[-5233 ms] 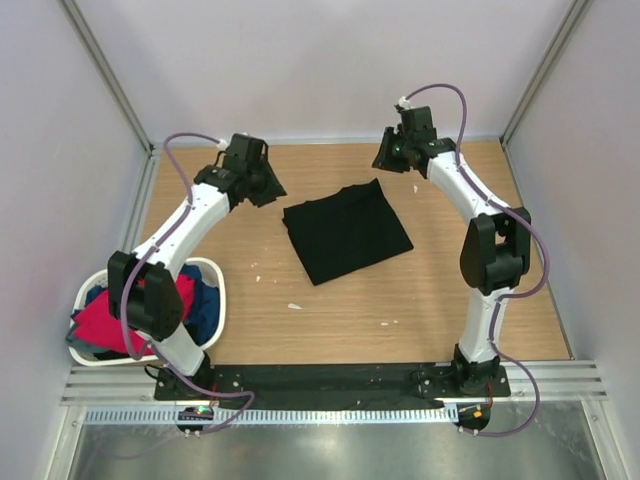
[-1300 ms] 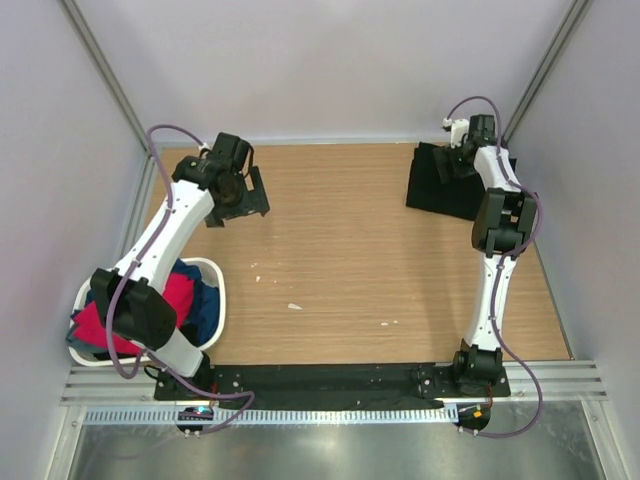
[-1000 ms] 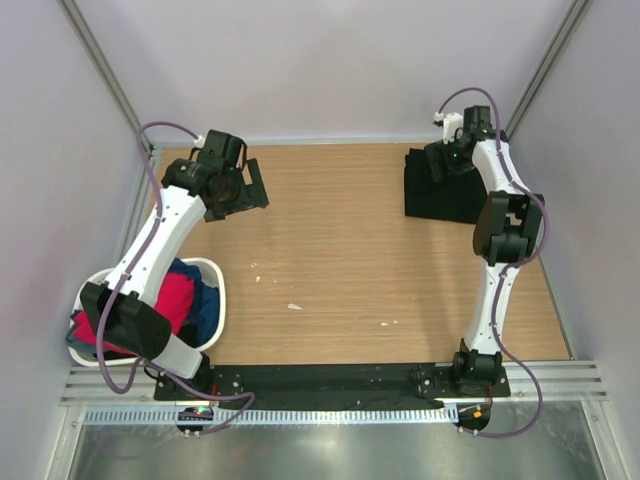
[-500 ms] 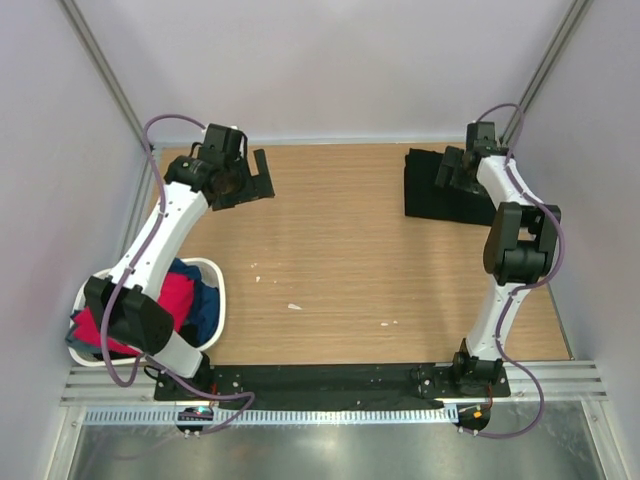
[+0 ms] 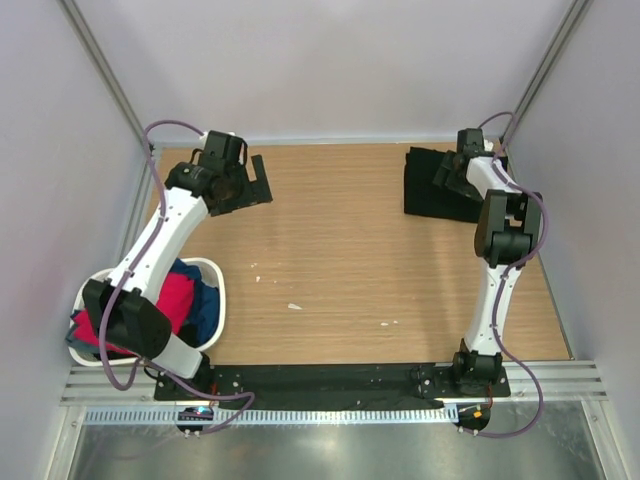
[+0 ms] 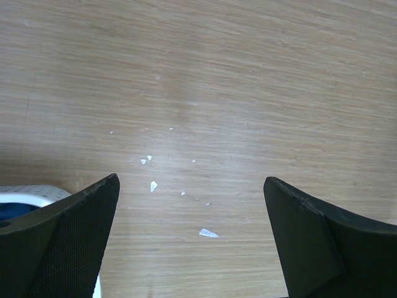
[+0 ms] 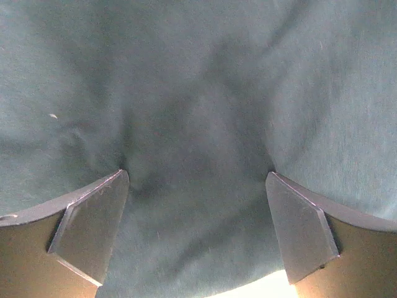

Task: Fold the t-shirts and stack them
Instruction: Neatly place the folded tshirt to the corner, then reset both grippers

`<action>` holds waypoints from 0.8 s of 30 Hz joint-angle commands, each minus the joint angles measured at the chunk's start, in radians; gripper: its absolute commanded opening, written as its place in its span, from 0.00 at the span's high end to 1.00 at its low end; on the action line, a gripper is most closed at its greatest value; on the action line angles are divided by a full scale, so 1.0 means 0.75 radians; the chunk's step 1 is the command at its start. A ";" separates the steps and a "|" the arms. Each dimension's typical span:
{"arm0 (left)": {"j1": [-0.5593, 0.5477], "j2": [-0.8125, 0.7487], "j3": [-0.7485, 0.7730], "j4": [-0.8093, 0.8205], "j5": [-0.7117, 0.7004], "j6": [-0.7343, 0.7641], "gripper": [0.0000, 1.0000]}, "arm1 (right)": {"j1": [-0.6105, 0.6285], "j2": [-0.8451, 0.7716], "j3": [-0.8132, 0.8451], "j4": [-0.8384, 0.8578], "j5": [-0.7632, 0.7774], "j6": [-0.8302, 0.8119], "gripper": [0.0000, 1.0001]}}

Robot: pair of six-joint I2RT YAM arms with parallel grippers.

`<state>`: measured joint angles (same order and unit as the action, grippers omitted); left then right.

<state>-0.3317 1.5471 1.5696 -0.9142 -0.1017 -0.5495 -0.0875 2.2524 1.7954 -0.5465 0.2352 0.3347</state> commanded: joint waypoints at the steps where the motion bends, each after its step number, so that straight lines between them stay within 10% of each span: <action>1: 0.009 -0.140 -0.019 0.027 -0.105 -0.038 0.00 | -0.012 0.081 0.058 0.052 0.026 -0.111 0.00; 14: 0.015 -0.185 -0.015 -0.055 -0.175 0.017 0.00 | -0.098 0.079 0.079 0.056 -0.043 -0.393 0.00; 24: 0.033 -0.073 0.226 -0.119 0.011 0.068 0.00 | -0.086 -0.446 0.150 -0.089 -0.203 -0.330 0.00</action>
<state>-0.3134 1.4780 1.6440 -0.9970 -0.1638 -0.5308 -0.1543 2.1540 1.8301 -0.5854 0.1272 0.0822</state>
